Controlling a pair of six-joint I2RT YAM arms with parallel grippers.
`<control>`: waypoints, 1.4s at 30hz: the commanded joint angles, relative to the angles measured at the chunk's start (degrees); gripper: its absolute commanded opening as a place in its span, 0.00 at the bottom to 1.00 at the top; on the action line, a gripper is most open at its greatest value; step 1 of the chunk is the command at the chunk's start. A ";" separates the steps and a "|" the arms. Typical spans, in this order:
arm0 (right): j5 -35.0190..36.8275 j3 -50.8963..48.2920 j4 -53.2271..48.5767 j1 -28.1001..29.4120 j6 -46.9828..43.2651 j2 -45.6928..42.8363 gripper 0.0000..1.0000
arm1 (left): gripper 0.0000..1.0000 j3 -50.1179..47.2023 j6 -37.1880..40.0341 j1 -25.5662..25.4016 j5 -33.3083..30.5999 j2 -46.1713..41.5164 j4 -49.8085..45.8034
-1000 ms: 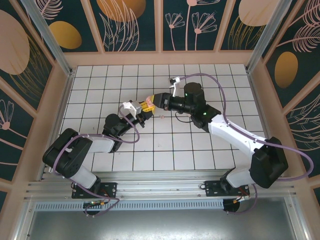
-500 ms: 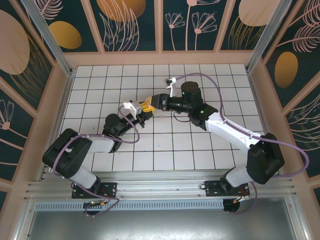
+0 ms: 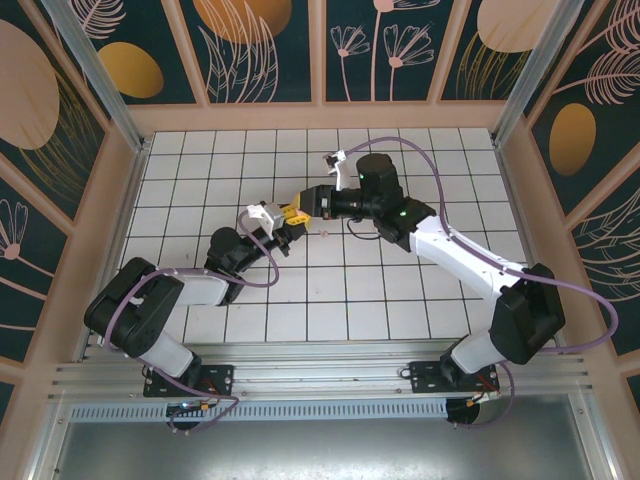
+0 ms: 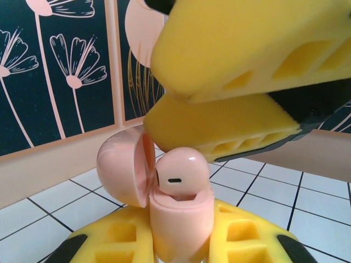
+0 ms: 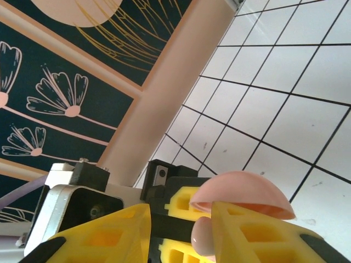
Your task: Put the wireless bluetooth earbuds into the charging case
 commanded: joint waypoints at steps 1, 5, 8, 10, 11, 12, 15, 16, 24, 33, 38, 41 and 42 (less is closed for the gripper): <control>1.45 1.75 -2.91 -0.20 -2.11 -2.99 0.35 | 0.07 0.99 1.00 -0.33 1.11 -1.47 1.06; 0.45 1.75 -3.40 -0.13 -1.76 -2.72 0.31 | 0.07 0.99 0.89 -0.34 1.10 -1.34 1.20; 0.22 2.18 -3.46 0.13 -1.74 -2.05 0.26 | 0.07 0.94 0.88 -0.38 1.13 -1.42 1.12; 0.17 2.69 -3.63 0.17 -1.91 -1.56 0.24 | 0.07 0.91 0.93 -0.34 1.13 -1.54 1.11; 0.22 2.96 -3.71 0.22 -2.06 -1.31 0.23 | 0.07 0.92 0.88 -0.41 1.13 -1.60 1.02; 0.22 3.22 -3.69 0.31 -2.15 -1.05 0.21 | 0.07 0.95 0.93 -0.33 1.13 -1.59 0.94; 0.22 3.75 -4.39 0.48 -2.45 -0.47 0.19 | 0.07 0.95 0.97 -0.38 1.03 -1.65 0.93; 0.30 3.85 -4.90 0.57 -2.61 -0.21 0.19 | 0.07 0.99 0.97 -0.38 0.99 -1.61 0.85; 3.12 3.84 -10.19 1.09 -3.94 1.05 0.17 | 0.06 1.00 0.86 -0.41 1.04 -1.56 0.82; 8.18 6.05 -19.64 1.54 -7.25 2.83 0.15 | 0.06 0.99 1.31 -0.36 1.13 -1.72 0.54; 4.89 6.65 -18.58 1.62 -10.19 3.11 0.16 | 0.06 1.34 2.02 -0.37 2.81 -1.72 -0.12; 1.66 7.36 -18.24 1.37 -11.96 4.08 0.16 | 0.06 1.63 2.09 -0.34 3.99 -1.88 -0.25; -0.11 7.77 -18.53 1.19 -12.81 4.56 0.16 | 0.07 1.61 2.25 -0.41 4.56 -1.87 -0.37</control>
